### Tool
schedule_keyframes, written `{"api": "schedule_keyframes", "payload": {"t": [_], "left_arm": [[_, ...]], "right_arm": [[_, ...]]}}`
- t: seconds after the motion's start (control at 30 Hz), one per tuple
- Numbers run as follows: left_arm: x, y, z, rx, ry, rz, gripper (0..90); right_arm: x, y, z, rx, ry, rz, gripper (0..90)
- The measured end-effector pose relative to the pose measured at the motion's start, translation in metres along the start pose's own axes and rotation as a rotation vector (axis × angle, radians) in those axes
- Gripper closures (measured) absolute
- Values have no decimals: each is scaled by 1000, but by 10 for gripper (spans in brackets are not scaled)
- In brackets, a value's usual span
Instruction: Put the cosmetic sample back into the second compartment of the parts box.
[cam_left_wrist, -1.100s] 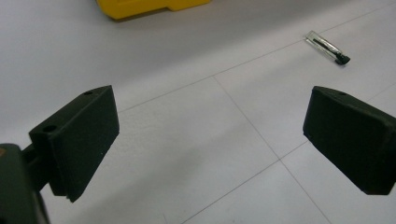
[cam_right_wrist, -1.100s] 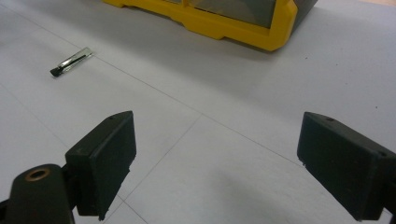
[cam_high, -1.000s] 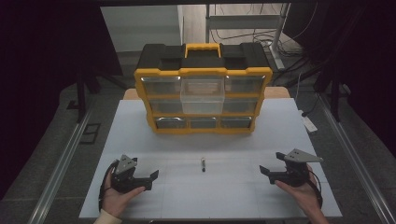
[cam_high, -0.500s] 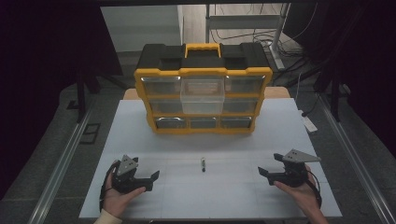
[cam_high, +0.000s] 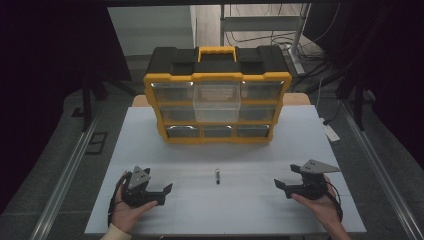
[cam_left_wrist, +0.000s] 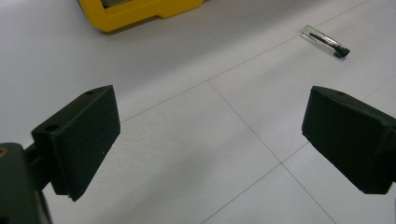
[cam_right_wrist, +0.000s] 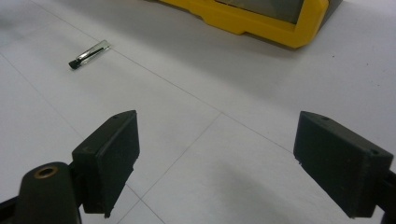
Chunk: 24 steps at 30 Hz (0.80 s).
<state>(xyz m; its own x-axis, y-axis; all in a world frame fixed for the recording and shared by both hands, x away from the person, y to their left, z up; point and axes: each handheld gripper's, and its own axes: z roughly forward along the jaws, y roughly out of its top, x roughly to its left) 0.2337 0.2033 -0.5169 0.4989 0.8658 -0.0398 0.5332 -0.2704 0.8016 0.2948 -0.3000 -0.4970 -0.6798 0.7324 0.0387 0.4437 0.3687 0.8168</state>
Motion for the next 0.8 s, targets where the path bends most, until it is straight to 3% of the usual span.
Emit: {"api": "schedule_keyframes", "payload": {"t": [0.5,0.8], "left_arm": [[-2,3,3,-3,-7,7,52],[-2,3,2,-1,-12,8,54]], "right_arm": [[2,9,3,-14,-3,-13,164],[12,25,11,-32,34,-42,168]]}}
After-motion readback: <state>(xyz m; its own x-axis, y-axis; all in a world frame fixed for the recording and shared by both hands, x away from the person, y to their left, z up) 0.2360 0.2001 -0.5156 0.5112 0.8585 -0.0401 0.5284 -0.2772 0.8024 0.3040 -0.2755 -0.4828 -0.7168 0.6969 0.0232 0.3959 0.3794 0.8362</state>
